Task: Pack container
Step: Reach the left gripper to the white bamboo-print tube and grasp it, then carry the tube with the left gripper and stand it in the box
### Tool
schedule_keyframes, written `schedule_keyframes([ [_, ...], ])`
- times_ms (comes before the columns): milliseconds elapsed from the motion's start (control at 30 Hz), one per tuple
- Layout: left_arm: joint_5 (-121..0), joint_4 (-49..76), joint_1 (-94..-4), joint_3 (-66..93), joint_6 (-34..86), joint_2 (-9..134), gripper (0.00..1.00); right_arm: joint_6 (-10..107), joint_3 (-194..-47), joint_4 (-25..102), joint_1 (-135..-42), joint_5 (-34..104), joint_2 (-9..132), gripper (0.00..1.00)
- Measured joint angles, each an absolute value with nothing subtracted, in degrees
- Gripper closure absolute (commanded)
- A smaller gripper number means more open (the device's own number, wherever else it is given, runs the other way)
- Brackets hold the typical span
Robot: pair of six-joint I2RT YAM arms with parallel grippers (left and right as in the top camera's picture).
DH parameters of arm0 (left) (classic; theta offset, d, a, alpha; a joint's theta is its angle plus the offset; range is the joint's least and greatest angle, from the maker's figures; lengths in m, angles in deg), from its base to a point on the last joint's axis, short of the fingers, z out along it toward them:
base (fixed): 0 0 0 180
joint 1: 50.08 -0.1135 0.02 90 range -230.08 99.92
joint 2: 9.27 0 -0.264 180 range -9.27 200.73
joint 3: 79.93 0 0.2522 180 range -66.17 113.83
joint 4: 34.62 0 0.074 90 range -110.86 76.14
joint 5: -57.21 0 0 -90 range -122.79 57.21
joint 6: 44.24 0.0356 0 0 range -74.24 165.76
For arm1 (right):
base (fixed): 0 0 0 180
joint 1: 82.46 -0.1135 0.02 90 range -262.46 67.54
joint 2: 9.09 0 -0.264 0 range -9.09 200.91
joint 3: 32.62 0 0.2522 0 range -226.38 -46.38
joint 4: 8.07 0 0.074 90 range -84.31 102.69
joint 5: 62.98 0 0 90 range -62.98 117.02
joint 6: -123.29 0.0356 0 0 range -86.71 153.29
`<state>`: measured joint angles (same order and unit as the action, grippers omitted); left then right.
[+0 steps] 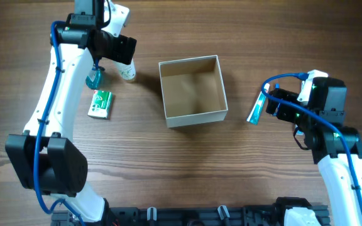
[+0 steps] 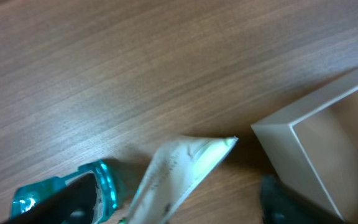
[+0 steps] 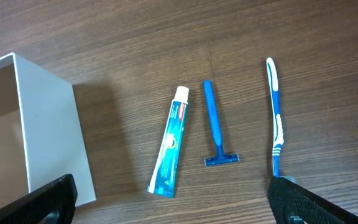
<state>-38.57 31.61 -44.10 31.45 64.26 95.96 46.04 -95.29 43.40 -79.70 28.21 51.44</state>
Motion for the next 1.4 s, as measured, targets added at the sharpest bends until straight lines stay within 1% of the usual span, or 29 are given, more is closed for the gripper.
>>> schedule_keyframes([
  [67,-38.70,32.11,-44.08,31.45,64.52,95.96,0.33,46.04,-95.29,43.40,-79.70,28.21,51.44,0.00],
  [100,-38.70,32.31,-44.08,31.45,64.59,95.96,0.39,46.04,-95.29,43.40,-79.70,28.21,51.44,0.00],
  [167,-38.70,32.66,-44.08,31.45,64.65,96.07,0.45,46.04,-95.29,43.40,-79.70,28.21,51.44,0.00],
  [233,-38.70,32.79,-44.08,31.45,64.81,96.29,0.54,46.04,-95.29,43.40,-79.70,28.21,51.44,0.00],
  [367,-38.72,33.16,-44.08,31.45,64.98,96.77,0.55,46.04,-95.29,43.40,-79.70,28.21,51.44,0.00],
  [467,-38.72,33.62,-44.08,31.45,64.87,96.82,0.73,46.04,-95.29,43.40,-79.70,28.19,51.44,0.00],
  [567,-38.74,34.12,-44.08,31.45,65.02,96.82,0.76,46.04,-95.29,43.40,-79.70,28.14,51.44,0.00],
  [633,-38.74,34.28,-44.08,31.45,64.96,96.82,0.83,46.04,-95.29,43.40,-79.67,28.05,51.44,0.00],
  [733,-38.74,34.28,-44.08,31.45,64.72,96.82,0.89,46.04,-95.29,43.40,-79.70,28.05,51.44,0.00],
  [800,-38.74,34.30,-44.08,31.45,64.74,96.82,0.96,46.04,-95.29,43.40,-79.70,28.05,51.44,0.00],
  [1200,-38.74,34.41,-44.08,31.45,64.65,96.82,0.96,46.04,-95.29,43.40,-79.70,28.05,51.44,0.00],
  [1400,-38.72,33.99,-44.08,31.45,62.31,96.77,0.96,46.04,-95.29,43.40,-79.70,28.05,51.44,0.00],
])
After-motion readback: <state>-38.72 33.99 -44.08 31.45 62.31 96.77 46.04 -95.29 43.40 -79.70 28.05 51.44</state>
